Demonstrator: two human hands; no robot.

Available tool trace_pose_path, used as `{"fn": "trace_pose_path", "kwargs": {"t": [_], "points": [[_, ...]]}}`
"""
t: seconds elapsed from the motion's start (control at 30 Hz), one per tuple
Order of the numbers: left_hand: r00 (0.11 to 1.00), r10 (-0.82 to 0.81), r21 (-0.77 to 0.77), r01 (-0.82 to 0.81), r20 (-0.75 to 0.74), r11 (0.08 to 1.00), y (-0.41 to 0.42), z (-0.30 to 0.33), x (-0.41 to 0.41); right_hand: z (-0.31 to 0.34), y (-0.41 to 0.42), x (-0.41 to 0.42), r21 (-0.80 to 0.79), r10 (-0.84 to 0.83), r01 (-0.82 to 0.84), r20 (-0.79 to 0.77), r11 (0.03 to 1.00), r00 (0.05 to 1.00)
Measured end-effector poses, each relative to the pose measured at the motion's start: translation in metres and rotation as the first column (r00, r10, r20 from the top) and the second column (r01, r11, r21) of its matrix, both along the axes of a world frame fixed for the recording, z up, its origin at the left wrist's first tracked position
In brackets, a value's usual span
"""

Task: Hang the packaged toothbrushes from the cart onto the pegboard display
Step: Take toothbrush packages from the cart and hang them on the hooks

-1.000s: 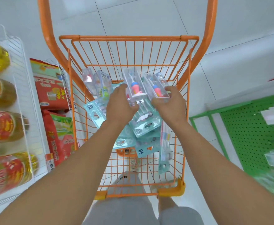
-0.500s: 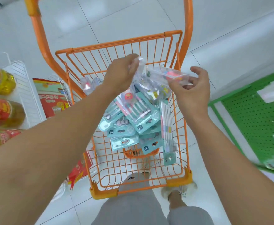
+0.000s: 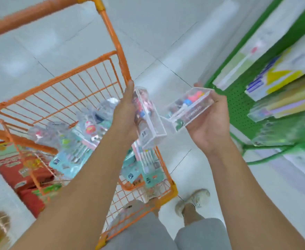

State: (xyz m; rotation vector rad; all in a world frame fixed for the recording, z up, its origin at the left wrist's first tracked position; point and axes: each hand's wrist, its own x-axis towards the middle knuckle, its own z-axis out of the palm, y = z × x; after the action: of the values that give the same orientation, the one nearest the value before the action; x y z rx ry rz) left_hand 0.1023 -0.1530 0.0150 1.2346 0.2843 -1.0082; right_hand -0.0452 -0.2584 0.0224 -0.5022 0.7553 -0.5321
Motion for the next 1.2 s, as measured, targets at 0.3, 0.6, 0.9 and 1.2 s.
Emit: {"fn": "trace_pose_path", "kwargs": {"t": [0.3,0.6,0.9,1.2], "points": [[0.79,-0.612,0.108,0.61,-0.018,0.785,-0.089,-0.032,-0.126,-0.037,-0.047,-0.164,0.161,-0.253,0.274,-0.139,0.948,0.957],[0.758,-0.569,0.002,0.601,-0.32,0.799,-0.143,-0.078,-0.219,-0.077,-0.078,-0.26,0.077,-0.322,0.348,-0.238,0.934,0.916],[0.836,-0.517,0.156,0.544,-0.184,0.824,-0.192,-0.173,-0.252,-0.199,-0.128,-0.281,-0.325,-0.379,0.246,-0.456,0.913,0.805],[0.869,-0.494,0.318,0.468,0.0,0.824,-0.224,-0.234,-0.226,-0.246,-0.172,-0.246,-0.436,-0.452,0.272,-0.388,0.858,0.803]]}}
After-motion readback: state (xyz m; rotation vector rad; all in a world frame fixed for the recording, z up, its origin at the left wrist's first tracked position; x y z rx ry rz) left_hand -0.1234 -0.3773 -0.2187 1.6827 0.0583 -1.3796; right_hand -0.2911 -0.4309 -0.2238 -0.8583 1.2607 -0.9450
